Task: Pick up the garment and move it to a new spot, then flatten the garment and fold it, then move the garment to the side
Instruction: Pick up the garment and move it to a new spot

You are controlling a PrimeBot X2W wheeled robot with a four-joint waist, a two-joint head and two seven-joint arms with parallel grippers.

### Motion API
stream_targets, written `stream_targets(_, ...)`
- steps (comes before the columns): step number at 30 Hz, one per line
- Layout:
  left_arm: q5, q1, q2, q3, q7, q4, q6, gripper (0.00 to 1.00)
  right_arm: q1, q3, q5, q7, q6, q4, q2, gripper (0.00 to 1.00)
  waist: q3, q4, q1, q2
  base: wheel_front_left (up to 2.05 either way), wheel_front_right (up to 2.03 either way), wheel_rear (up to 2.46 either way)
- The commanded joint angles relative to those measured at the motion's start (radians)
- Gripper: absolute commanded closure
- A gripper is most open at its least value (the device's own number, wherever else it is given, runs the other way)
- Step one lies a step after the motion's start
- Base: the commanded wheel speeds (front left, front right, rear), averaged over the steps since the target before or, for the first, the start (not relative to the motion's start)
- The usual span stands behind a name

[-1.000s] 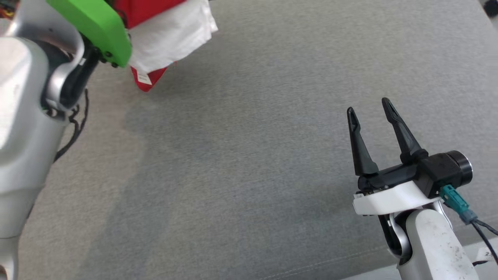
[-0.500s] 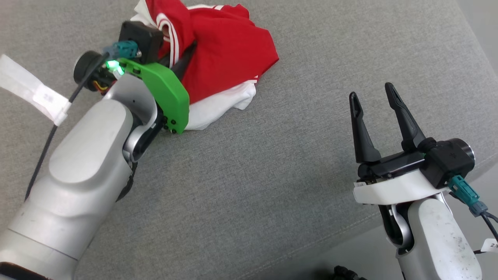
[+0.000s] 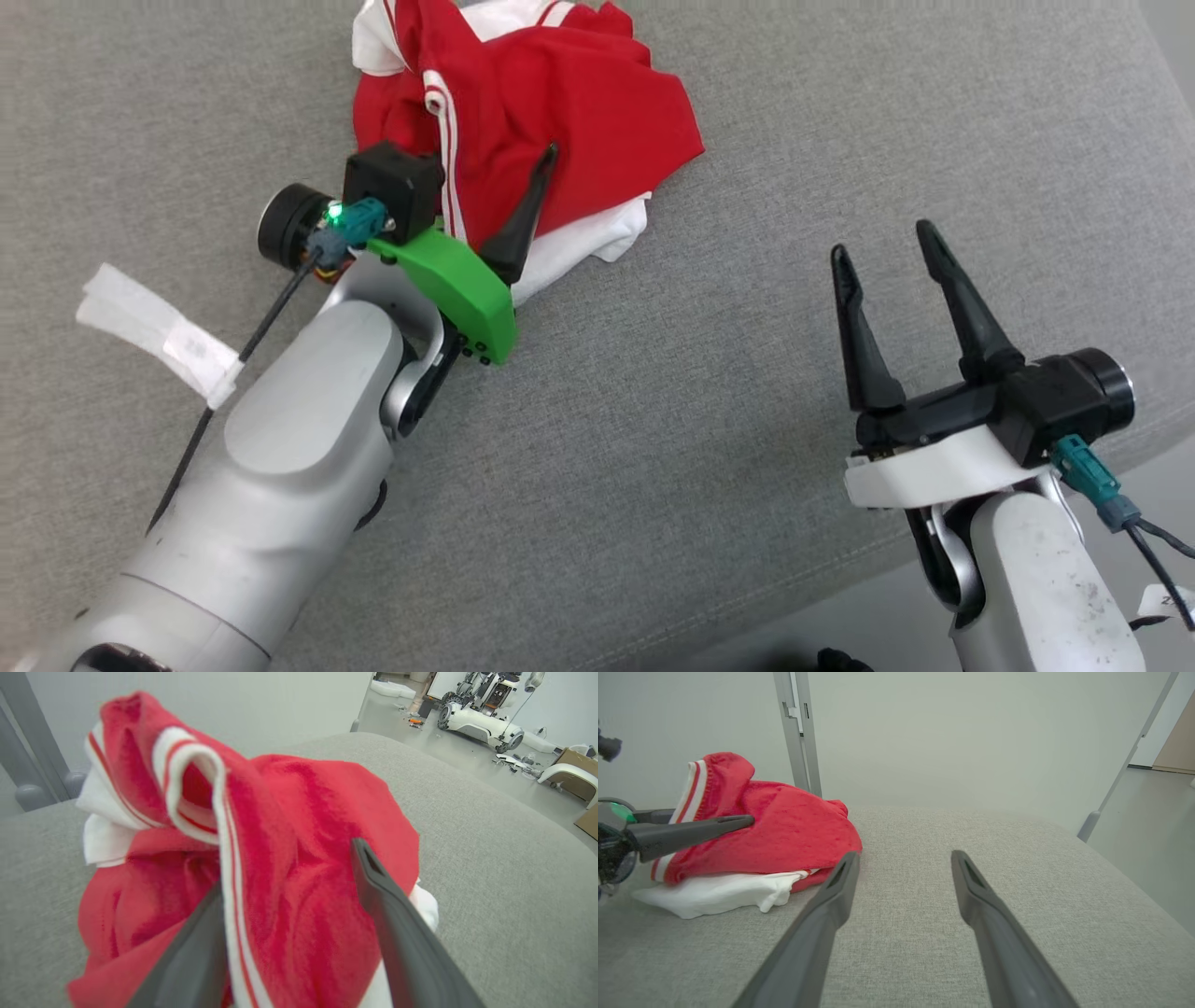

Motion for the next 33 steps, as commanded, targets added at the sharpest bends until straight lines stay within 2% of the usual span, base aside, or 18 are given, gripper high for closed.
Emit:
stream_targets(1,0.019,0.042,0.007,0.001,-0.017,-0.003,0.019,0.00,0.021,0.004,-0.008,-0.001,0.000,0.006,-0.002,0.00,-0.144,0.116,0.0000,0.0000,0.00,0.00,0.00)
stream_targets(8,0.008,0.208,0.051,0.080,-0.070,-0.091,0.134,0.00,0.075,0.027,-0.014,-0.001,0.000,0.016,-0.002,0.00,-0.261,0.192,0.0000,0.0000,0.00,0.00,0.00)
stream_targets(12,0.029,0.358,0.069,0.199,-0.073,-0.236,0.182,0.00,0.107,0.026,-0.023,0.000,0.000,0.021,-0.002,0.00,-0.308,0.224,0.0000,0.0000,0.00,0.00,0.00)
stream_targets(14,0.020,0.472,0.044,0.296,-0.072,-0.323,0.179,0.00,0.129,0.023,-0.015,0.000,0.000,0.018,-0.002,0.00,-0.333,0.237,0.0000,0.0000,0.00,0.00,0.00)
stream_targets(16,0.063,0.576,0.030,0.382,-0.072,-0.398,0.160,0.00,0.154,0.021,0.004,0.000,0.000,0.020,-0.002,0.00,-0.362,0.247,0.0000,0.0000,0.00,0.00,0.00)
stream_targets(19,0.157,0.734,-0.018,0.512,-0.073,-0.479,0.145,0.00,0.191,0.021,0.020,-0.001,0.000,0.025,-0.002,0.00,-0.402,0.257,0.0000,0.0000,0.00,0.00,0.00)
stream_targets(23,0.302,0.868,-0.088,0.656,-0.073,-0.570,0.128,0.00,0.220,0.025,0.012,-0.001,0.000,0.028,-0.002,0.00,-0.422,0.265,0.0000,0.0000,0.00,0.00,0.00)
stream_targets(27,0.451,0.961,-0.127,0.707,-0.072,-0.625,0.096,0.00,0.240,0.031,-0.001,-0.001,0.000,0.031,-0.002,0.00,-0.440,0.273,0.0000,0.0000,0.00,0.00,0.00)
stream_targets(33,0.529,1.039,-0.148,0.720,-0.072,-0.619,0.071,0.00,0.264,0.030,-0.008,-0.001,0.000,0.038,-0.002,0.00,-0.460,0.283,0.0000,0.0000,0.00,0.00,0.00)
